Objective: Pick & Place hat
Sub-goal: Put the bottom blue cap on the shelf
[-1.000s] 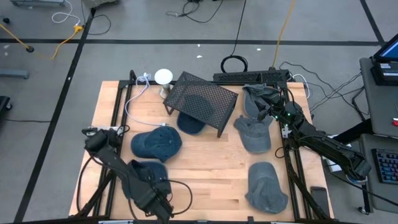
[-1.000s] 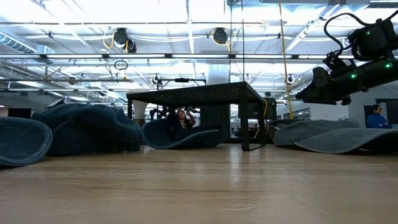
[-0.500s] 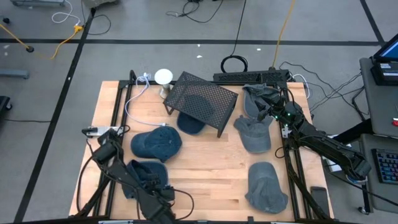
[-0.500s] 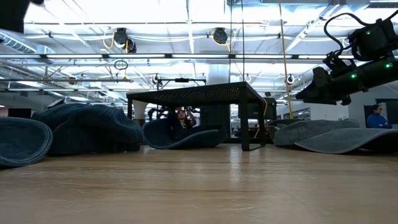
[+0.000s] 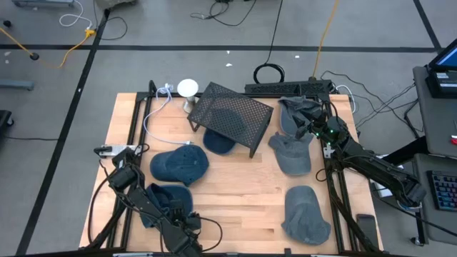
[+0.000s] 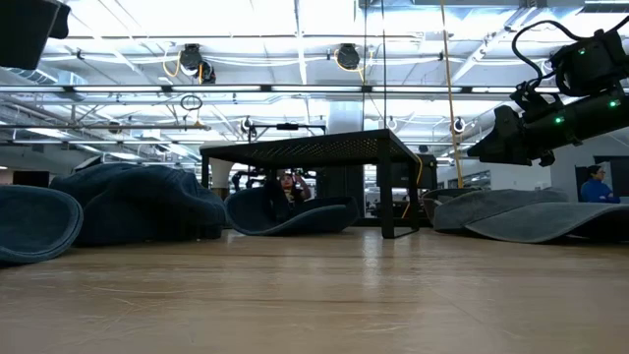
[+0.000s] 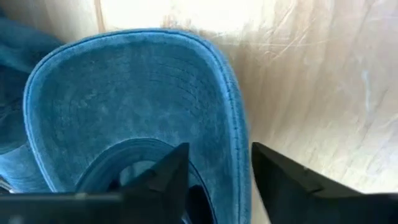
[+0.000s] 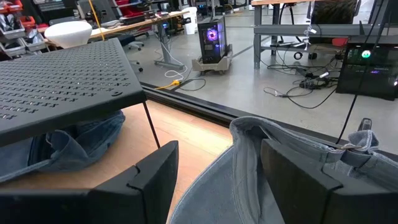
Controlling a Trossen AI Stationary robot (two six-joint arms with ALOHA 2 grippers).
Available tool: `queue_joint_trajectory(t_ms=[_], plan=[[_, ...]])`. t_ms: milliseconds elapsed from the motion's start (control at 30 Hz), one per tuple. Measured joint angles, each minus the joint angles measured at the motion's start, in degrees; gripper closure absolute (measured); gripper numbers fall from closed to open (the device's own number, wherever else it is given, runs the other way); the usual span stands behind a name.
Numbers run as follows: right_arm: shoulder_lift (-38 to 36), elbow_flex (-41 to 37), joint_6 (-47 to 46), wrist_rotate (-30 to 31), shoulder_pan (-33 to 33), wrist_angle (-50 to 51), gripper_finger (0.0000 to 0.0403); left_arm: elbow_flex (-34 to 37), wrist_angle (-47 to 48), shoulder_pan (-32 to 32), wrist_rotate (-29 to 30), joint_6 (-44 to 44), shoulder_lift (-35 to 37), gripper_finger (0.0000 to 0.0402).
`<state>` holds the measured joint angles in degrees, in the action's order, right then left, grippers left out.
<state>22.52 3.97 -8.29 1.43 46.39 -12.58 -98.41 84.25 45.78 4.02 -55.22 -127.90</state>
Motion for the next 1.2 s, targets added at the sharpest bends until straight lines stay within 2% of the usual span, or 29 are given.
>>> queue_joint_trajectory(t_ms=[233,300,500,633,1000,1200], plan=[[0.0,0.0,0.01,0.0,0.0,0.0,0.0181,-0.06,0.55,-0.05,-0.83,2.81,0.06,0.037],[0.0,0.0,0.01,0.0,0.0,0.0,0.0181,-0.09,0.87,-0.07,-1.37,3.72,0.24,0.0389],[0.0,-0.02,0.01,0.0,0.0,0.0,0.0181,-0.04,1.88,0.11,-2.46,4.15,2.55,0.0392],[0.0,-0.02,0.01,0.0,0.0,0.0,0.0181,-0.04,2.21,-0.11,-1.48,3.75,7.16,0.0392],[0.0,-0.02,-0.01,0.0,0.02,0.0,0.0181,-0.07,-0.75,-4.79,9.21,4.01,27.37,0.0393],[0.0,0.0,0.01,0.0,0.01,-0.01,0.0181,-0.07,-4.51,-9.62,15.37,-0.66,38.91,0.0393]])
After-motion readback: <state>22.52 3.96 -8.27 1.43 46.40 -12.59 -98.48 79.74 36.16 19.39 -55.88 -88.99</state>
